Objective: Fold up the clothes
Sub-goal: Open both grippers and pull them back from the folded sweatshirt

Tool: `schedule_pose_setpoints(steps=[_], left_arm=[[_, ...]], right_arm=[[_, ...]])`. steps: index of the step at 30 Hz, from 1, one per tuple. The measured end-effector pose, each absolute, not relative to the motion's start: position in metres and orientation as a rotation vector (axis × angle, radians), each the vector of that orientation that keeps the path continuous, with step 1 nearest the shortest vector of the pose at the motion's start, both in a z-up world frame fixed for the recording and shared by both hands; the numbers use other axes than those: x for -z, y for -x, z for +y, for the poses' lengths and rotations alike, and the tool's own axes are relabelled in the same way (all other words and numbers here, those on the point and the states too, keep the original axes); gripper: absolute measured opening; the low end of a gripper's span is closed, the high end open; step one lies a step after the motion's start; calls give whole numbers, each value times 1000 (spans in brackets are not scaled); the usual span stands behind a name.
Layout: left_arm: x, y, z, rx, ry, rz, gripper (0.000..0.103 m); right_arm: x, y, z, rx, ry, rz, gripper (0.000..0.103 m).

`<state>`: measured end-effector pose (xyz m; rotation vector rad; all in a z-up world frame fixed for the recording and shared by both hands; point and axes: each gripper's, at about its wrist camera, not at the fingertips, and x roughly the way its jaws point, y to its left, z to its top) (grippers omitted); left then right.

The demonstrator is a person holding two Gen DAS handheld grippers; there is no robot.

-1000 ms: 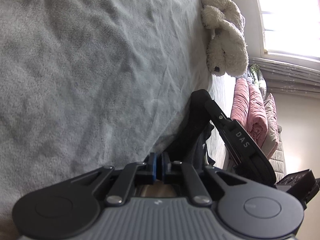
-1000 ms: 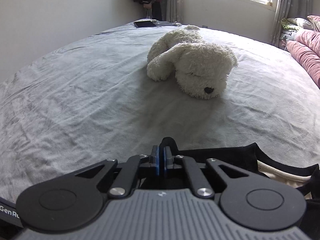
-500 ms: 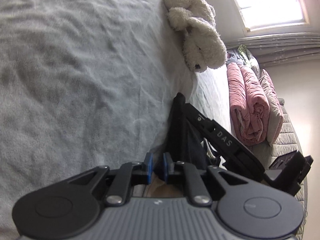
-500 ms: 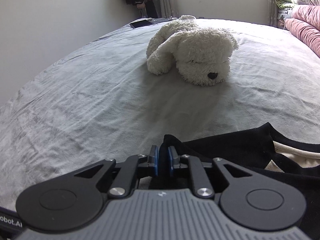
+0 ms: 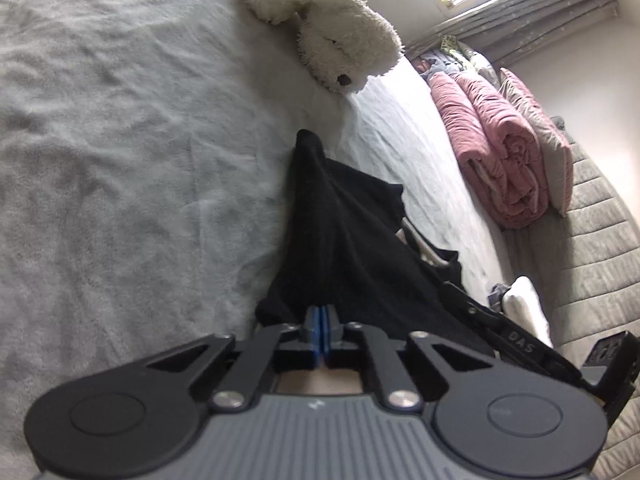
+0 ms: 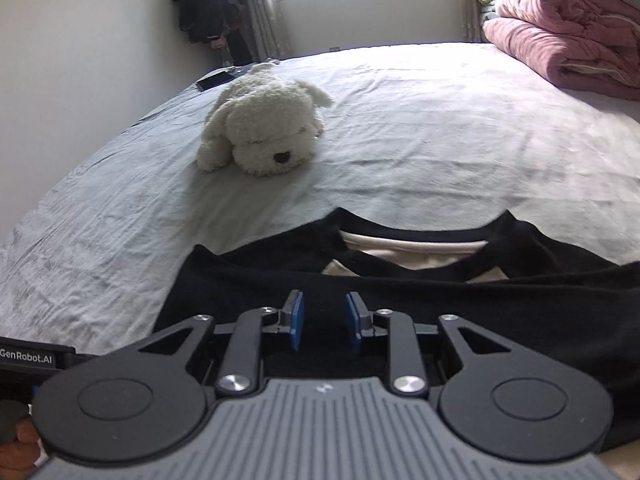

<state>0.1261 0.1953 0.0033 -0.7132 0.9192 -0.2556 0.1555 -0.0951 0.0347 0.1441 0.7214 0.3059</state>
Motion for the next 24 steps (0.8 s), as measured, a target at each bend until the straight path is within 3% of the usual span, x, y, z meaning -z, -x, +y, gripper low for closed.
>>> schedule_pose_setpoints(steps=[9, 13, 17, 19, 24], left_arm=[[-21, -126, 187, 328, 598, 813, 8], [-13, -126, 173, 343, 519, 853, 19], [-10, -121, 170, 352, 464, 856, 16], [-14, -119, 171, 357, 458, 842, 17], [-26, -114, 160, 393, 408, 768, 24]], right_arm=[[-23, -119, -189, -144, -251, 702, 29], [-13, -110, -207, -114, -265, 696, 32], [-7, -102, -219, -113, -232, 704, 27], [-12, -98, -223, -92, -218, 708, 35], [-20, -92, -241, -117, -347, 710, 35]])
